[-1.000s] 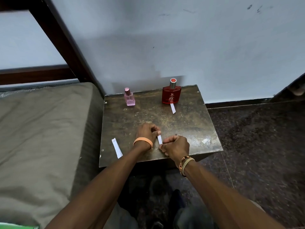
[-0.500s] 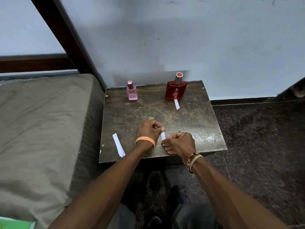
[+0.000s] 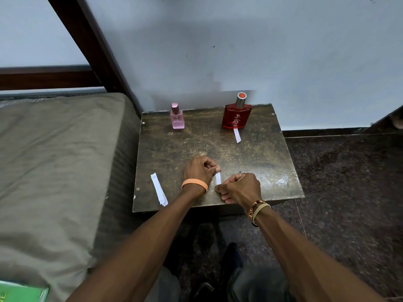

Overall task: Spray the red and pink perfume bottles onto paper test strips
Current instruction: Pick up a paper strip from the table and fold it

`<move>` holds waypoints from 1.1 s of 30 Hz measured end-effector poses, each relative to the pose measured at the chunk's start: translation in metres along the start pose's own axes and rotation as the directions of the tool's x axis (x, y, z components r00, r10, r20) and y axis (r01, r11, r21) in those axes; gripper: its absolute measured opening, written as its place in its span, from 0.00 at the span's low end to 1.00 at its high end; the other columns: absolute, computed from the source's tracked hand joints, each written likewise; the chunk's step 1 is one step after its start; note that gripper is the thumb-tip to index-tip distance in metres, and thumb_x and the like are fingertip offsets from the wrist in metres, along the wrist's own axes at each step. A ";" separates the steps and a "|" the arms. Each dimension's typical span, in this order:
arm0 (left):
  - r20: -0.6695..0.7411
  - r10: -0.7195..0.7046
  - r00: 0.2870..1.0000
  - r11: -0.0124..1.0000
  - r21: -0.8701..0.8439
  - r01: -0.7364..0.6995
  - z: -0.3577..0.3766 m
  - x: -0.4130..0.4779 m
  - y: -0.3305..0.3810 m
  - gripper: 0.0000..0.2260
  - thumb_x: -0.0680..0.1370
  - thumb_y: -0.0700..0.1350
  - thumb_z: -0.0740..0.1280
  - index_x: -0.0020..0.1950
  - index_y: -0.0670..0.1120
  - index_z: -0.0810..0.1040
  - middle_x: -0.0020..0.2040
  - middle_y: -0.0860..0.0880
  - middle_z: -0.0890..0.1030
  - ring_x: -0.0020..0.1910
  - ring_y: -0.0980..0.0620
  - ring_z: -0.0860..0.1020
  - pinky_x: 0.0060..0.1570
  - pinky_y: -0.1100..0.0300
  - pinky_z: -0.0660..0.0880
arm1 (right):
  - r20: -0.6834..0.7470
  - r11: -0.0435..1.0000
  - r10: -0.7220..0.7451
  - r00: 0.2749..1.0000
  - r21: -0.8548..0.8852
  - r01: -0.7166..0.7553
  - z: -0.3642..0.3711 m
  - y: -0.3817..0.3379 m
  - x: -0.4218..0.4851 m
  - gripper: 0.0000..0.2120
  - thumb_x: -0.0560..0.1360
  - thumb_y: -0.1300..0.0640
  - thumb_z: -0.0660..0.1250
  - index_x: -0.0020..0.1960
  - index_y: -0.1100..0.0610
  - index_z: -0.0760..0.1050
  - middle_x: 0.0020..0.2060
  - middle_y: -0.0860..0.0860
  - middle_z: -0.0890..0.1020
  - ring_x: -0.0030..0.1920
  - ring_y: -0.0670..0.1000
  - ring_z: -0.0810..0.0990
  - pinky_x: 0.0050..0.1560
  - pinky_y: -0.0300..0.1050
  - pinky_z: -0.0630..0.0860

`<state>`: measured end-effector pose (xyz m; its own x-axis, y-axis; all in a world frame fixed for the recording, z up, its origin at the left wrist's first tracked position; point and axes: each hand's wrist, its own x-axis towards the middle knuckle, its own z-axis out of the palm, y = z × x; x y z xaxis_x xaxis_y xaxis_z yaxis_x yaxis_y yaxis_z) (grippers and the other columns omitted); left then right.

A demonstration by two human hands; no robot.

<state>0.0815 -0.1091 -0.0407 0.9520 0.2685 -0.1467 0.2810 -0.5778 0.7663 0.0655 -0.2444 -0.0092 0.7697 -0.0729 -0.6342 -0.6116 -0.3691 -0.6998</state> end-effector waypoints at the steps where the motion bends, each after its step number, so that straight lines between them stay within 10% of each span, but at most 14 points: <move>1: 0.002 0.001 1.000 1.000 -0.003 -0.001 0.000 0.000 0.000 0.06 0.68 0.46 0.77 0.37 0.49 0.81 0.33 0.57 0.79 0.31 0.62 0.75 0.34 0.63 0.75 | 0.003 1.000 0.002 1.000 0.006 -0.003 -0.001 0.000 0.000 0.09 0.61 0.63 0.80 0.36 0.63 0.81 0.27 0.55 0.84 0.28 0.52 0.84 0.31 0.45 0.82; 19: 0.032 -0.112 0.993 0.951 -0.286 0.117 -0.026 -0.009 0.016 0.03 0.71 0.40 0.74 0.42 0.44 0.81 0.36 0.49 0.81 0.35 0.55 0.78 0.36 0.66 0.75 | 0.069 0.988 0.000 0.998 0.151 -0.011 -0.013 -0.004 -0.011 0.10 0.66 0.59 0.78 0.40 0.64 0.81 0.33 0.59 0.85 0.30 0.54 0.84 0.31 0.44 0.80; 28: -0.152 -0.003 0.988 0.969 -0.244 -0.035 -0.110 -0.021 0.034 0.06 0.71 0.38 0.73 0.47 0.42 0.81 0.40 0.47 0.82 0.38 0.55 0.78 0.40 0.69 0.75 | -0.015 0.963 -0.181 0.983 0.198 0.181 -0.034 -0.034 -0.043 0.08 0.69 0.60 0.77 0.38 0.60 0.78 0.30 0.56 0.83 0.27 0.51 0.78 0.29 0.42 0.75; 33: -0.272 -0.070 0.960 0.984 -0.180 0.021 -0.143 -0.006 0.028 0.06 0.72 0.41 0.73 0.48 0.44 0.82 0.40 0.48 0.83 0.39 0.53 0.80 0.45 0.63 0.76 | 0.021 0.887 -0.456 0.890 -0.071 0.456 -0.009 -0.081 -0.050 0.07 0.70 0.56 0.77 0.40 0.57 0.81 0.33 0.53 0.85 0.31 0.52 0.84 0.34 0.45 0.80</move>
<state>0.0666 -0.0161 0.0712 0.8611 0.5078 -0.0249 0.2751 -0.4241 0.8628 0.0781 -0.2196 0.0820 0.9599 0.1229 -0.2518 -0.1780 -0.4264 -0.8868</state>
